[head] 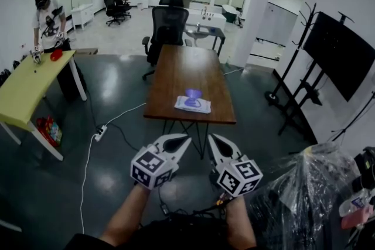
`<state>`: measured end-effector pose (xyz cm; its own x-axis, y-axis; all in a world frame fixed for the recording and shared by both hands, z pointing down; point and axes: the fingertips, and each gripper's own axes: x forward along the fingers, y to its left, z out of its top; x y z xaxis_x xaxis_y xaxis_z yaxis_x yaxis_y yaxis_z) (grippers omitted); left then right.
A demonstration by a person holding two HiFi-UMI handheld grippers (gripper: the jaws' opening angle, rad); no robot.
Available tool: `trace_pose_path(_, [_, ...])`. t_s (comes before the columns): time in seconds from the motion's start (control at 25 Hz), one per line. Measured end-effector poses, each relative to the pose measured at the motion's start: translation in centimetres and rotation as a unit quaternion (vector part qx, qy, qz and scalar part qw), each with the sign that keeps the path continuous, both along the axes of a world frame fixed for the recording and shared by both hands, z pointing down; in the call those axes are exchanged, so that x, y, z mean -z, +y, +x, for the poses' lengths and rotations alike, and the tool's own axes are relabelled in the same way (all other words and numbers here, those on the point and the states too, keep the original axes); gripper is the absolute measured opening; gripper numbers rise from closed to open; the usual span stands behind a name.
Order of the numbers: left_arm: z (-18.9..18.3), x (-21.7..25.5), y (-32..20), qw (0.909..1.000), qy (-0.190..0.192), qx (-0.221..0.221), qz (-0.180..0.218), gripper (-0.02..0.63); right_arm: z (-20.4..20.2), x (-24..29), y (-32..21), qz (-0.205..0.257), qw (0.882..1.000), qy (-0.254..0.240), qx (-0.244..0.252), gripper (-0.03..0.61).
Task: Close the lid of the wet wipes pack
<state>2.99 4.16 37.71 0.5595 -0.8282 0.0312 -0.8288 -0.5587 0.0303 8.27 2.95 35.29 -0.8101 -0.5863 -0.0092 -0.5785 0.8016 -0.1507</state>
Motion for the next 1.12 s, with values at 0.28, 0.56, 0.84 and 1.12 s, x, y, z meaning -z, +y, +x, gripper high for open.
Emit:
trace_pose_path(0.28, [-3.3, 0.0, -0.6, 0.9996, -0.007, -0.024, 0.008, 0.000, -3.1, -0.7, -0.1, 0.002, 1.000, 0.004, -0.029, 0.006])
trace_pose_path(0.56, [-6.0, -1.4, -1.9, 0.9993, -0.005, -0.035, -0.011, 0.000, -5.5, -1.8, -0.9, -0.007, 0.998, 0.029, -0.047, 0.006])
trace_pose_path(0.84, [-5.9, -2.1, -6.3, 0.9996, -0.001, -0.020, -0.017, 0.000, -5.1, -2.3, -5.4, -0.001, 0.999, 0.020, -0.037, 0.006])
trace_pose_path(1.12, [-3.5, -3.1, -13.0, 0.9990, -0.013, -0.002, -0.042, 0.000, -2.7, -3.1, -13.3, -0.006, 1.000, 0.008, -0.018, 0.006])
